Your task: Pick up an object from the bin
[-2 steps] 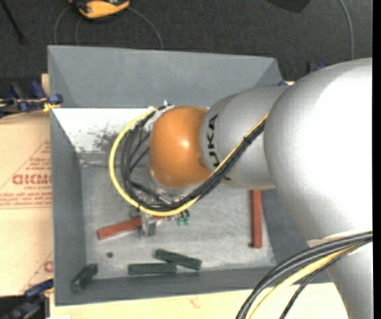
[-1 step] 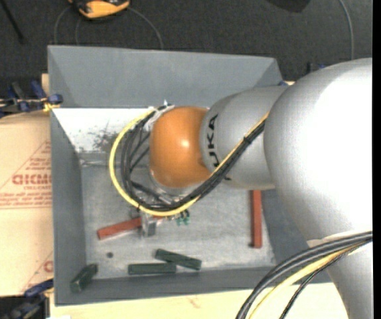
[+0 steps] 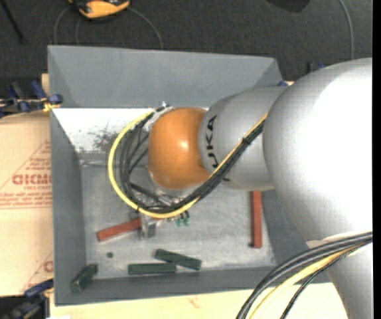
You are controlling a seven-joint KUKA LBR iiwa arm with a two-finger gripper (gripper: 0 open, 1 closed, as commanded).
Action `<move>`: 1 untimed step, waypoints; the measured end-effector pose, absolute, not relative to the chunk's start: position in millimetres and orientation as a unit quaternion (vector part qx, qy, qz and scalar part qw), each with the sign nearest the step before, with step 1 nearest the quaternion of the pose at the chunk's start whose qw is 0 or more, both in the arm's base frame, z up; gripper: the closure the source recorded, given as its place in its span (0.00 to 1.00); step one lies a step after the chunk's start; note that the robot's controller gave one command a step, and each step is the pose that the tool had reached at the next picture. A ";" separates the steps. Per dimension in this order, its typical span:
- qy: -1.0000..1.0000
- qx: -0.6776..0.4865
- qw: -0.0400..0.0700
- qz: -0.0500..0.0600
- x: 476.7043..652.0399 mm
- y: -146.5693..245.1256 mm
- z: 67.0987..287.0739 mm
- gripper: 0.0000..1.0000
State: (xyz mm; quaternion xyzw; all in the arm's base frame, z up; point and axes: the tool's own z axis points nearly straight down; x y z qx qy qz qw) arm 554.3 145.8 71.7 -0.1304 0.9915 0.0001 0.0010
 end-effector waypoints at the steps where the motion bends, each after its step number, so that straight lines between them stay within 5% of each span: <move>1: 0.992 -0.127 -0.004 0.000 544.5 146.2 108.5 1.00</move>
Offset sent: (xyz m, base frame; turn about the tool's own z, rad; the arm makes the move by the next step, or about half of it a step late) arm 0.0049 0.0343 0.0994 -0.0152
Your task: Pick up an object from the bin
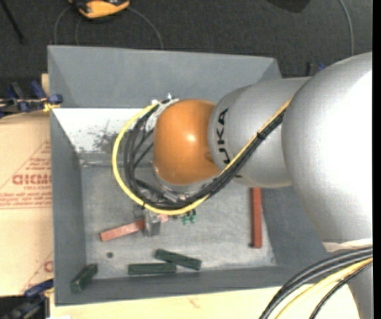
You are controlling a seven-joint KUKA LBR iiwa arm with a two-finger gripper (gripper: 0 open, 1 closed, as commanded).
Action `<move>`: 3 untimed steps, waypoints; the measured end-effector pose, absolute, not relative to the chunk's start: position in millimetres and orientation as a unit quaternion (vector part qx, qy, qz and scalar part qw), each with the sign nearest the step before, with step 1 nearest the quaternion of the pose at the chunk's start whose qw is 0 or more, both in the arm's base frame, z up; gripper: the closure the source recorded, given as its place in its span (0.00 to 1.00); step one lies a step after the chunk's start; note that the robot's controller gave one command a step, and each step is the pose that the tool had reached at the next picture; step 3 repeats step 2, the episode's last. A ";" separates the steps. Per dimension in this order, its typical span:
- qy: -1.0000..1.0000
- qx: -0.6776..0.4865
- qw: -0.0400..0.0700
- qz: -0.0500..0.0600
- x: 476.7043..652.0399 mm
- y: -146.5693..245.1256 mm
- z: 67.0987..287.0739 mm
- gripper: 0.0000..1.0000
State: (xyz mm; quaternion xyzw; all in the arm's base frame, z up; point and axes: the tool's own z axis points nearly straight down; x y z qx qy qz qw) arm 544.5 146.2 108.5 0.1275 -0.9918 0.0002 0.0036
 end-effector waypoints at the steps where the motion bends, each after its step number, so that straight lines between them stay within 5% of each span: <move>1: -0.991 0.134 -0.001 0.000 556.7 170.1 161.4 1.00; 2: -0.992 0.126 0.001 -0.001 515.5 149.3 204.8 1.00; 3: -0.992 0.126 0.001 -0.001 515.5 149.3 204.8 1.00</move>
Offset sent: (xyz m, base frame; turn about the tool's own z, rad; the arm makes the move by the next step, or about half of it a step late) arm -0.0688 -0.0319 0.1330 0.0332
